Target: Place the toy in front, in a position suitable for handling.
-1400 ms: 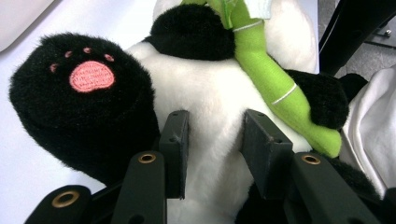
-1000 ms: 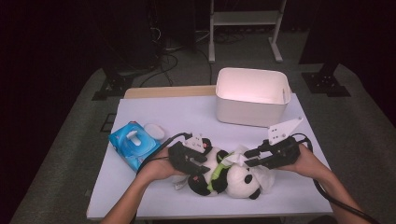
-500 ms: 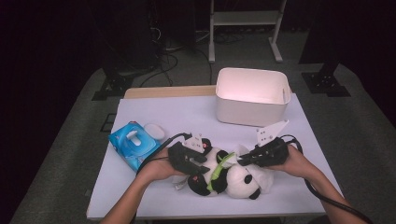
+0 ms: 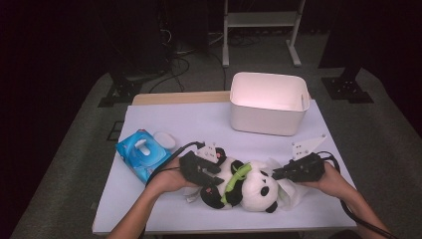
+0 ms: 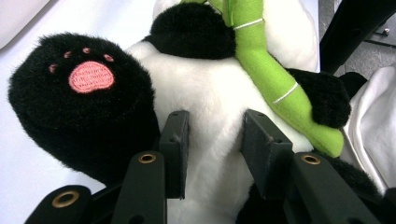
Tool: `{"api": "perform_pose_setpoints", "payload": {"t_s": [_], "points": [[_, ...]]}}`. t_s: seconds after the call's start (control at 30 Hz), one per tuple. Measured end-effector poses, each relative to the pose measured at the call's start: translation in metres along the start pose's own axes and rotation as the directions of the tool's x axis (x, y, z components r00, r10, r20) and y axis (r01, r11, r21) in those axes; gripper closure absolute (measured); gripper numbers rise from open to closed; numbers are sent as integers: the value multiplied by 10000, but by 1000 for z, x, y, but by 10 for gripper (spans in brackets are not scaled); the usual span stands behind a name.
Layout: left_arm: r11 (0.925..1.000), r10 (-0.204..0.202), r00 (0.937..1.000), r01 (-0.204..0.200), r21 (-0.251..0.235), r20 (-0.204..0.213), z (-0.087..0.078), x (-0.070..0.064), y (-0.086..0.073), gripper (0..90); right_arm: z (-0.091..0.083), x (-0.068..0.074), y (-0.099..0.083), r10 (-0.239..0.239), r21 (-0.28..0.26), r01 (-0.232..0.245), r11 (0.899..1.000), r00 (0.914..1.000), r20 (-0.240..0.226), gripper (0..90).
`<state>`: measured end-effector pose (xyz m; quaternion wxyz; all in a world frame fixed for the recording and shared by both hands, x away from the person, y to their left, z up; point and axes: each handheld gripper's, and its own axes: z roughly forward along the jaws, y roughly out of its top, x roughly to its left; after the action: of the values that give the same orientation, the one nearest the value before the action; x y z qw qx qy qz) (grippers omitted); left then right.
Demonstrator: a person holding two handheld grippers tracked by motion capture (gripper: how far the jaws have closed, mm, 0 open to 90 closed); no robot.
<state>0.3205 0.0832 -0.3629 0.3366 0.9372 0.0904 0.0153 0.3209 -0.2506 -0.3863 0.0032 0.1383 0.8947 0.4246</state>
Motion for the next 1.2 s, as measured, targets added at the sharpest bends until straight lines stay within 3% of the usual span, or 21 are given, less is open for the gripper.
{"api": "perform_pose_setpoints", "payload": {"t_s": [0.17,0.33,0.43,0.53,0.67,0.83,0.9,1.07,1.2], "points": [[10000,41,10000,-41,78,-32,1,0,1,611,12,9,28,-737,-81,735,9973,9968,-295,869],[10000,6,10000,-6,39,-50,1,1,1,611,25,21,55,-1517,-215,1505,9884,9859,-704,869],[10000,-63,10000,63,-1,-20,1,2,1,611,36,30,70,-1938,28,1949,9808,9764,-955,852],[10000,-45,10000,44,-38,-25,1,2,0,611,39,35,78,-2142,397,2191,9749,9714,-1025,767],[9999,-88,10000,88,-119,16,1,2,-1,611,28,35,75,-1967,233,1996,9796,9762,-917,676],[10000,-87,10000,87,-23,9,1,3,0,610,7,33,68,-1796,-17,1797,9837,9825,-504,636],[10000,-97,10000,97,-20,15,1,3,0,610,2,32,62,-1682,144,1687,9856,9853,-305,618],[10000,-85,10000,85,19,36,1,4,1,611,4,27,43,-1385,498,1381,9892,9904,28,576],[10000,-81,10000,81,54,10,0,4,1,609,16,24,35,-1083,402,1087,9933,9940,-136,659]]}}
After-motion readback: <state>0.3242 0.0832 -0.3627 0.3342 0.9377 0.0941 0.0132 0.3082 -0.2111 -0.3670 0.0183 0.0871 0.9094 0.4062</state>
